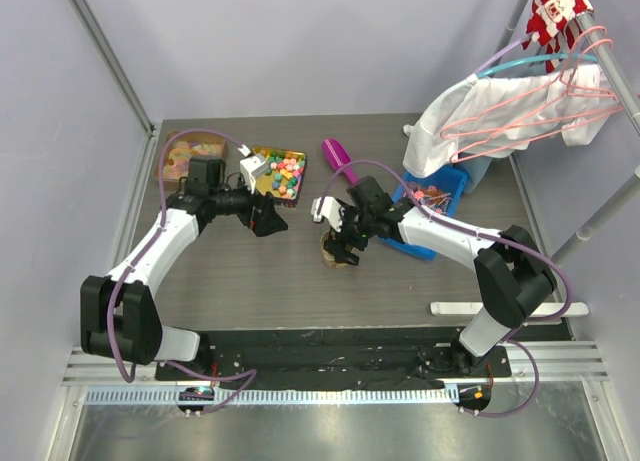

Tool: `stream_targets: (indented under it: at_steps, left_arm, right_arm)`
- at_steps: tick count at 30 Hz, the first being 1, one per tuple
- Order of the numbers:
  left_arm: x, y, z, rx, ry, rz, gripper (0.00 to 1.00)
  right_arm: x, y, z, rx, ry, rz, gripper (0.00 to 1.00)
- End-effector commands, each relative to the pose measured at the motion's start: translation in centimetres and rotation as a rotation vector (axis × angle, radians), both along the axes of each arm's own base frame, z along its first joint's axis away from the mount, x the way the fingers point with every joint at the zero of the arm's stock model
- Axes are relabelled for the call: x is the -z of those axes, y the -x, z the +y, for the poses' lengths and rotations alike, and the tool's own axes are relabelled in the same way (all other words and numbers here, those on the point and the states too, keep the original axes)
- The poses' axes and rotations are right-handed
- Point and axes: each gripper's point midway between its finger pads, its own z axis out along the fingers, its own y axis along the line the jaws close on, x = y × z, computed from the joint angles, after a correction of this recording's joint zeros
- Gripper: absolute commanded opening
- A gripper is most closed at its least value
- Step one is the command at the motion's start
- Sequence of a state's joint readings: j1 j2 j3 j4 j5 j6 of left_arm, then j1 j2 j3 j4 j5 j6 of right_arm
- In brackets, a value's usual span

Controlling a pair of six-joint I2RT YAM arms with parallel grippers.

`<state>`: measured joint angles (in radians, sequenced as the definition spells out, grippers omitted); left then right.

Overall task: Pack the candies
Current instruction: Close the bottle lid on the packing bottle.

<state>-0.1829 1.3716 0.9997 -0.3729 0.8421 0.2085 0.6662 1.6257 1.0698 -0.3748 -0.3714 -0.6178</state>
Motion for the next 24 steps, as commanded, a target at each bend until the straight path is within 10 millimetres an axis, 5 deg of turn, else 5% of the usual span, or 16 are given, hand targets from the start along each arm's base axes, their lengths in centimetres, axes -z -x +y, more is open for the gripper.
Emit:
stream_targets:
  at_steps: [1,24]
  left_arm:
    - [-0.7,-0.2,-0.5,0.023,0.034,-0.023,1.00]
    - [-0.5,0.0,-0.7,0.038,0.045,-0.012,1.00]
  right_arm:
    - [-2.1,-0.9,0.0,0.020,-0.013,-0.047,0.79]
    - [-2.9,-2.2,0.1,0.071,-0.035,-0.086,0.91]
